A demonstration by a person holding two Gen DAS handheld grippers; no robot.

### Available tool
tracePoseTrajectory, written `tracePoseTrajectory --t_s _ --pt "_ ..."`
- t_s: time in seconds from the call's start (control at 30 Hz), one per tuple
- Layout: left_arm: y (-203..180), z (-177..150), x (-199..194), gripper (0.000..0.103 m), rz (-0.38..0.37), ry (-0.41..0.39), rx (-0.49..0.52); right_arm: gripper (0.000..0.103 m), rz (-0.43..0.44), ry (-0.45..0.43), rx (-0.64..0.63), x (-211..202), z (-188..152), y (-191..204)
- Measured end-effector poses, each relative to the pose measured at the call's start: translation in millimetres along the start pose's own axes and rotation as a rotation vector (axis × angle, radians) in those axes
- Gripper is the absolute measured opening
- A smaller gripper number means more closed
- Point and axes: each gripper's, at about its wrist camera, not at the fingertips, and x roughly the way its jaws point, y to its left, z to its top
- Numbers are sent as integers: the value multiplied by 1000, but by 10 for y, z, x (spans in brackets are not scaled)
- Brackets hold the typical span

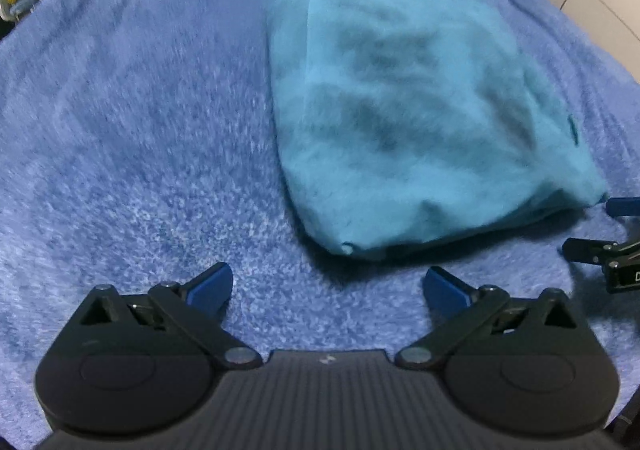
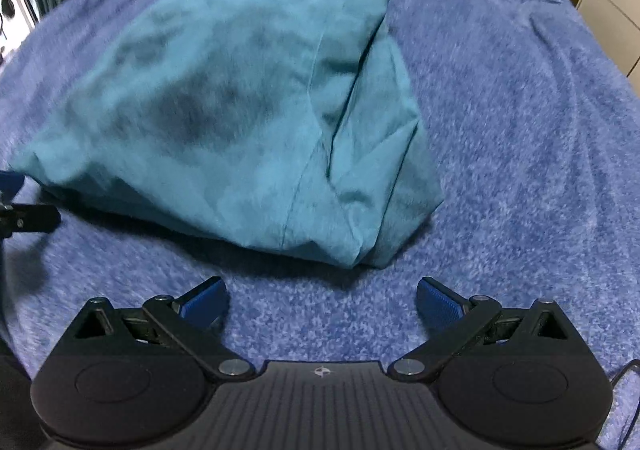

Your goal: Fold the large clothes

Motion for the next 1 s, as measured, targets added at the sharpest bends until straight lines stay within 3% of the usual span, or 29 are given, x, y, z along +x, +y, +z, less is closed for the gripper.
tracePoseTrajectory --t_s 0.33,1.0 --pt "7 15 200 103 -9 12 32 102 -9 36 -38 182 56 114" --pt "105 -74 190 103 -36 -20 8 102 -19 27 -57 173 26 150"
